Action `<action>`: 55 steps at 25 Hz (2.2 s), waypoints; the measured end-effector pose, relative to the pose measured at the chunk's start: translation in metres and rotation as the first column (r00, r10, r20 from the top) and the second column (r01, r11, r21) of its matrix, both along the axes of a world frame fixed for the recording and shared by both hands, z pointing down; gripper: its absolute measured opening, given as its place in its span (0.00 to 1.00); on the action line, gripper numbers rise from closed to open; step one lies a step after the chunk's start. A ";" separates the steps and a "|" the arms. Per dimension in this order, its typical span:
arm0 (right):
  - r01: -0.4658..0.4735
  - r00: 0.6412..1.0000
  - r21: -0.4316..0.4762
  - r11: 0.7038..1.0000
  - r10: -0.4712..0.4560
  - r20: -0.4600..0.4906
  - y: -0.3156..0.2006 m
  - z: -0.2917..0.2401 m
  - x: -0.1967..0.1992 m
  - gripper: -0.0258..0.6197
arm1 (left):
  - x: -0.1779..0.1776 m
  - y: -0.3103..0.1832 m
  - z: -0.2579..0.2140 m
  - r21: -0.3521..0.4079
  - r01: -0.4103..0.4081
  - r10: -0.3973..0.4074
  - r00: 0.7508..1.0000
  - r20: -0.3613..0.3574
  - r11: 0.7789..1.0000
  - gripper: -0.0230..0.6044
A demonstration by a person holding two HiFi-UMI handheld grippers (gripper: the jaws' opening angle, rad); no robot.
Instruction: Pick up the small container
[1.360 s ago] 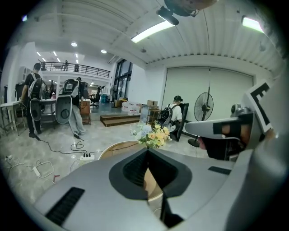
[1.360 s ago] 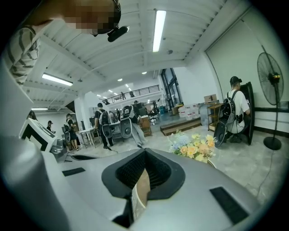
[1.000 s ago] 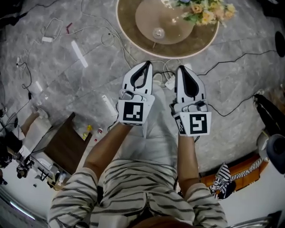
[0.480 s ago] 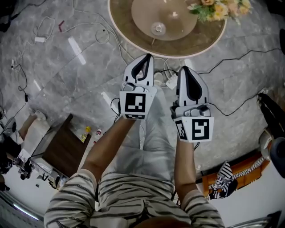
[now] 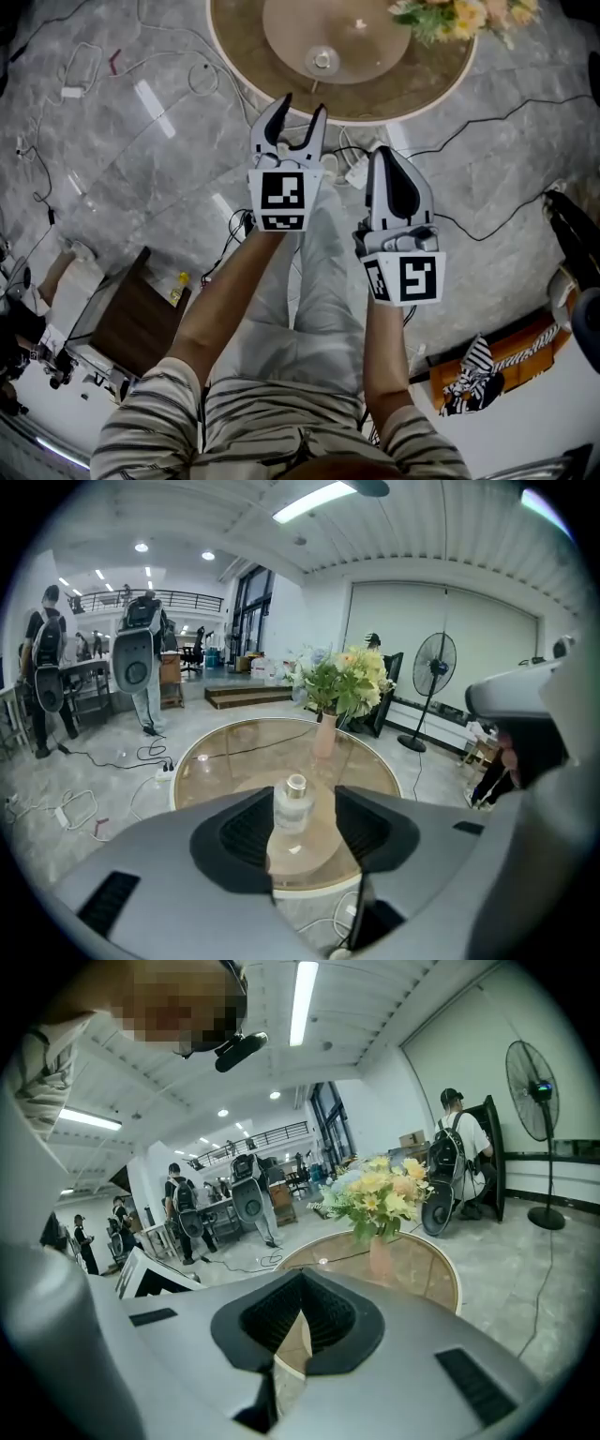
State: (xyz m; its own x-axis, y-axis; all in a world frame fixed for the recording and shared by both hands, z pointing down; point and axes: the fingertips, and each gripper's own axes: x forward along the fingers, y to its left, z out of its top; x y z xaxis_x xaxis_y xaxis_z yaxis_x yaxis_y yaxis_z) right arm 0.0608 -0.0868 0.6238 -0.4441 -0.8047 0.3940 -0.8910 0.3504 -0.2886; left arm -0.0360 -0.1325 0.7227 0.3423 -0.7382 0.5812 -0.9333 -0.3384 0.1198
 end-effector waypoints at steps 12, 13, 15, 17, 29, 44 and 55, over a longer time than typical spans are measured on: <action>-0.023 1.000 -0.021 1.000 0.023 -0.003 -0.013 0.023 0.005 0.06 | 0.005 -0.037 0.055 -0.042 -0.036 0.038 0.997 0.069 0.998 0.59; -0.025 1.000 -0.025 0.999 0.025 -0.002 -0.014 0.026 0.006 0.06 | 0.005 -0.039 0.059 -0.043 -0.038 0.041 0.997 0.069 0.998 0.60; -0.030 1.000 -0.030 0.999 0.030 -0.003 -0.017 0.030 0.006 0.06 | 0.007 -0.044 0.067 -0.048 -0.048 0.052 0.996 0.071 0.998 0.62; -0.033 0.999 -0.031 0.999 0.033 -0.005 -0.020 0.030 0.007 0.06 | 0.010 -0.049 0.074 -0.050 -0.062 0.066 0.995 0.079 0.997 0.63; -0.058 0.998 -0.048 0.997 0.058 -0.012 -0.033 0.039 0.018 0.06 | 0.027 -0.076 0.109 -0.047 -0.092 0.097 0.988 0.119 0.995 0.66; -0.093 0.995 -0.085 0.992 0.094 0.012 -0.035 0.046 0.026 0.06 | 0.032 -0.091 0.128 -0.043 -0.076 0.082 0.983 0.162 0.996 0.61; -0.084 0.996 -0.096 0.992 0.083 -0.014 -0.032 0.043 0.028 0.06 | 0.028 -0.089 0.128 -0.077 -0.084 0.097 0.979 0.179 0.993 0.56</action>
State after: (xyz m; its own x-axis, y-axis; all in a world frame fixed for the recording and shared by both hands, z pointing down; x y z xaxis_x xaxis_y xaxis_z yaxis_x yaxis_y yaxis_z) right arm 0.0889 -0.1191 0.6666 -0.3722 -0.7969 0.4758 -0.9192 0.2453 -0.3082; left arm -0.0081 -0.2220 0.8506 0.2893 -0.6653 0.6882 -0.9076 -0.4192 -0.0237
